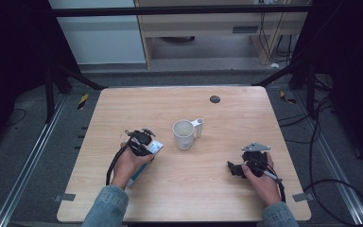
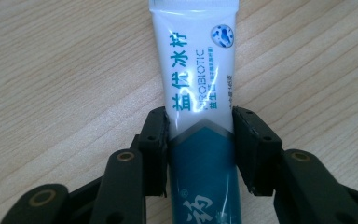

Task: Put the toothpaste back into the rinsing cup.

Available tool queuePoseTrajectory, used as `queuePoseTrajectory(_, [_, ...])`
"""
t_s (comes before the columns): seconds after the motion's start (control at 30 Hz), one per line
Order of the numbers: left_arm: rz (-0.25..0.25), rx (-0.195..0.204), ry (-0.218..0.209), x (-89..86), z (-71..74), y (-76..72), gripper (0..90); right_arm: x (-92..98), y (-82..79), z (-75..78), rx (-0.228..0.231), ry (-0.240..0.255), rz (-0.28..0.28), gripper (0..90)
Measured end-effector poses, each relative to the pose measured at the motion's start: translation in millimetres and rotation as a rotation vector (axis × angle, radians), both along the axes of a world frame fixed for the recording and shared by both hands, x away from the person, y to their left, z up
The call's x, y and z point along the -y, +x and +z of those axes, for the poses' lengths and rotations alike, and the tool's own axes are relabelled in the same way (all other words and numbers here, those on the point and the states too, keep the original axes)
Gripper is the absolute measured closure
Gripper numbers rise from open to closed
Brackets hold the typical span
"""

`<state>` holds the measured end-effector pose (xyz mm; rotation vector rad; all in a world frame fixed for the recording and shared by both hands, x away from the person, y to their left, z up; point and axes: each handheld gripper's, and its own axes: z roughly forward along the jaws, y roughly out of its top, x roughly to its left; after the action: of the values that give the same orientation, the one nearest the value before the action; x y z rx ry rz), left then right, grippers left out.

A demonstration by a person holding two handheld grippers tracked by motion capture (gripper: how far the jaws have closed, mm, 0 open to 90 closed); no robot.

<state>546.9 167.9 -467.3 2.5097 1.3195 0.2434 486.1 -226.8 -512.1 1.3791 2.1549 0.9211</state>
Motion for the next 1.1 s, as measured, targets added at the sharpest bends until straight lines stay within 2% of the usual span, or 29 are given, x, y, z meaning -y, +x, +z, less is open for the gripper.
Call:
queuePoseTrajectory(0.1, [-0.016,-0.005,0.006,0.9,0.7,-0.1,61.3,0.0,0.0,0.0,0.000,0.000,0.000,0.6])
queuePoseTrajectory(0.27, [-0.015,0.001,0.012,3.4,1.3,-0.3,65.0,0.1,0.1,0.0,0.000,-0.002,0.001,0.7])
queuePoseTrajectory(0.43, [-0.016,-0.009,0.016,4.8,3.4,0.5,68.5,0.1,0.0,-0.1,0.000,-0.002,0.001,0.6])
queuePoseTrajectory(0.53, [-0.035,-0.007,0.012,5.1,7.5,0.5,75.4,0.0,0.0,0.0,0.000,0.000,0.000,0.6])
queuePoseTrajectory(0.67, [-0.050,0.001,0.022,6.9,7.9,-0.5,76.8,0.0,0.1,0.0,0.000,0.000,0.000,0.6])
queuePoseTrajectory(0.93, [-0.048,0.023,-0.015,3.0,14.9,-5.5,78.1,0.0,0.1,0.0,0.000,0.000,0.000,0.6])
queuePoseTrajectory(1.0, [-0.036,0.041,-0.034,-0.3,22.1,-7.1,78.1,0.0,0.1,0.0,0.000,0.000,0.000,0.6])
queuePoseTrajectory(1.07, [-0.039,0.049,-0.028,-3.1,27.2,-8.0,78.1,0.0,0.1,0.0,0.000,0.000,0.000,0.6])
queuePoseTrajectory(1.1, [-0.033,0.057,-0.039,-4.8,30.2,-9.4,78.1,0.0,0.1,0.0,0.000,0.000,0.000,0.6])
